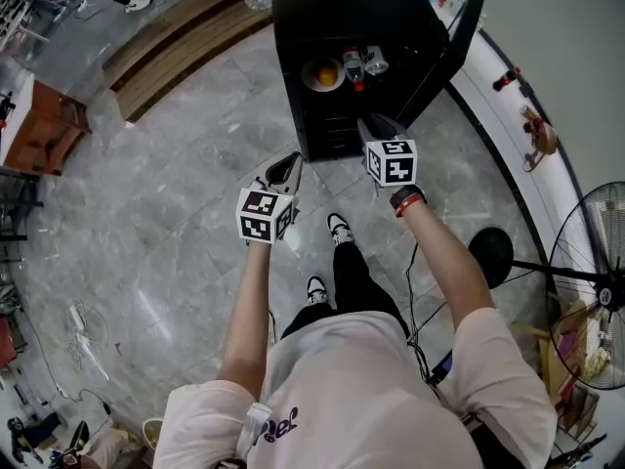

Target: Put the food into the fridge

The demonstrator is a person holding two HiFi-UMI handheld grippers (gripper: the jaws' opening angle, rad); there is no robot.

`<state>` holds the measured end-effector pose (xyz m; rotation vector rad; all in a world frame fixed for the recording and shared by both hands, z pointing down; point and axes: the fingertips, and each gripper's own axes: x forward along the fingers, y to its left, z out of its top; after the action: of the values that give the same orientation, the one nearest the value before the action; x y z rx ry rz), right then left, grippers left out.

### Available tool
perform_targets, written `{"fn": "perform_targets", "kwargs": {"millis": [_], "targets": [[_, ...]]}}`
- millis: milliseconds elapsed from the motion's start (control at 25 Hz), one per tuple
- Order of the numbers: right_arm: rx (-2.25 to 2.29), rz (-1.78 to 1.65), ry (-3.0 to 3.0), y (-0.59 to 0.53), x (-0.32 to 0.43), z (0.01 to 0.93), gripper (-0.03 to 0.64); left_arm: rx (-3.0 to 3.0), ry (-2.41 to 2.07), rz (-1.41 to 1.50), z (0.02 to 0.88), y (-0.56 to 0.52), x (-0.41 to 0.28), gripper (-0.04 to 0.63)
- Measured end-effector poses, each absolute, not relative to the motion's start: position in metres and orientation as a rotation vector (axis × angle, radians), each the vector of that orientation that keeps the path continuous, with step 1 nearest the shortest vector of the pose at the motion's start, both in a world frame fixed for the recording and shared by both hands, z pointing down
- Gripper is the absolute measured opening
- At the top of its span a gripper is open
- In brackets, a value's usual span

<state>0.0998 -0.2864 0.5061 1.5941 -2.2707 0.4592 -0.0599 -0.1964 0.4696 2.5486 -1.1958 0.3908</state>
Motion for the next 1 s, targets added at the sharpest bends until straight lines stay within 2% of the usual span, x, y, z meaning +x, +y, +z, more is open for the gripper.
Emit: {"fn": "perform_targets", "kwargs": {"millis": [1000], "targets": [[1.627, 0.473, -2.366, -0.174, 0.098, 0.436, 0.034, 2.566, -1.263, 0.342, 0.417, -0.143, -0.079, 0.018]]}}
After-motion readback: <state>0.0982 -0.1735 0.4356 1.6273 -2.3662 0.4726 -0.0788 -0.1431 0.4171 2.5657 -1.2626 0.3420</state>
